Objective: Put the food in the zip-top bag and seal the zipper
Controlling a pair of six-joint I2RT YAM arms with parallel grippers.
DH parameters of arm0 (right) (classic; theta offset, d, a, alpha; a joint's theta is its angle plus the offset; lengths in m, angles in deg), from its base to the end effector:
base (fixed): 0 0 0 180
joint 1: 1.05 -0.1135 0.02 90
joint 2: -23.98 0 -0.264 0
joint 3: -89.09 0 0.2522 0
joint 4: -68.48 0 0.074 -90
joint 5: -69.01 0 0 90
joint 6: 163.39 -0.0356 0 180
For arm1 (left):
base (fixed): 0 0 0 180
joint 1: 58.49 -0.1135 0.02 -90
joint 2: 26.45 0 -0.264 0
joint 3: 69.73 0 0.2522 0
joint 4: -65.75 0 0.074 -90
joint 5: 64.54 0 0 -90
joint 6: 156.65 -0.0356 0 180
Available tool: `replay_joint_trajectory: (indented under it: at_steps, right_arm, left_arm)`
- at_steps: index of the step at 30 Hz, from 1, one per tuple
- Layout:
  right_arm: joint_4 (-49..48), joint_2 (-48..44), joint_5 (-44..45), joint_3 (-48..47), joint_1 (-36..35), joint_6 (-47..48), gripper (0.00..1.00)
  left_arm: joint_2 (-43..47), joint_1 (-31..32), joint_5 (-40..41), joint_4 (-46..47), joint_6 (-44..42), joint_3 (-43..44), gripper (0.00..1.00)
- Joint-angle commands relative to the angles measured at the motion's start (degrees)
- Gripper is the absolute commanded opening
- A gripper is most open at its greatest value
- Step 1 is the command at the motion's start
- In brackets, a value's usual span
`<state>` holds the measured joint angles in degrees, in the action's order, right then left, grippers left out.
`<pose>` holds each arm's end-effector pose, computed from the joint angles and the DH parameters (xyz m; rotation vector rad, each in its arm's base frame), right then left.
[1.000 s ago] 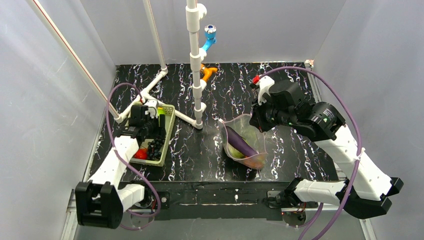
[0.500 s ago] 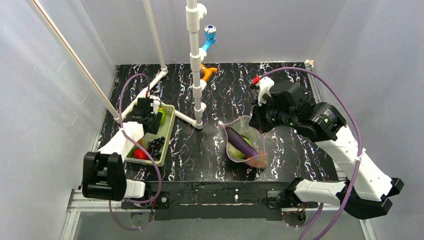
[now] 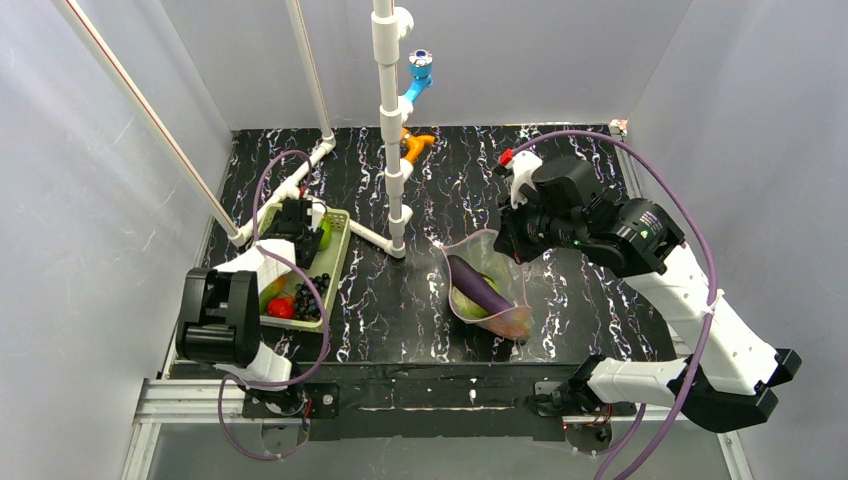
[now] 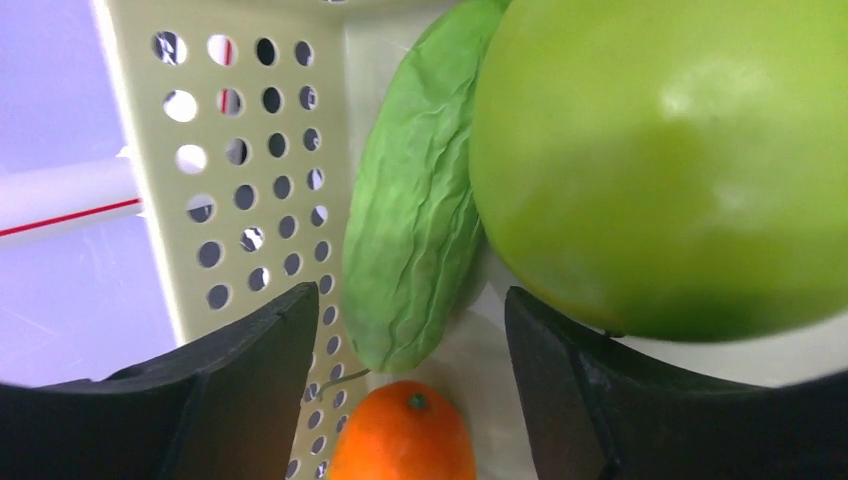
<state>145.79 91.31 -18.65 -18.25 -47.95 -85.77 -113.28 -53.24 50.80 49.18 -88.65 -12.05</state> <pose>0.1367 0.1440 0.4528 -0.6522 2.1765 0.5162 0.2999 -0.0123 0.1782 0.3460 2.3433 0.6644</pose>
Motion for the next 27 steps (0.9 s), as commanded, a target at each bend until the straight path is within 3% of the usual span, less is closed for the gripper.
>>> replay_joint_trajectory:
  at_steps: [1, 8, 11, 18, 27]
  right_arm:
    - [-1.71, -0.41, -1.14, -4.08, 0.14, -0.89, 0.01]
    - [-1.51, -1.06, -1.90, -3.78, 0.16, -1.50, 0.01]
    - [-1.48, -1.61, -1.91, -3.85, 0.14, -1.51, 0.01]
    - [-3.86, -1.91, -1.90, -2.07, 0.19, -1.74, 0.01]
    - [-5.41, -0.11, -1.93, -2.33, 0.19, -3.13, 0.01]
  left_arm:
    - [-2.46, -0.87, 2.26, 2.46, -0.28, -0.65, 0.60]
    - [0.56, -1.12, 3.67, 4.72, 0.24, -1.45, 0.25]
    - [7.18, -1.12, 2.91, 2.87, 2.44, -2.35, 0.21]
    - [21.38, -1.03, -2.20, -12.25, 9.98, 1.64, 0.09]
    - [40.44, -1.08, -14.58, -28.62, 27.92, 5.69, 0.07]
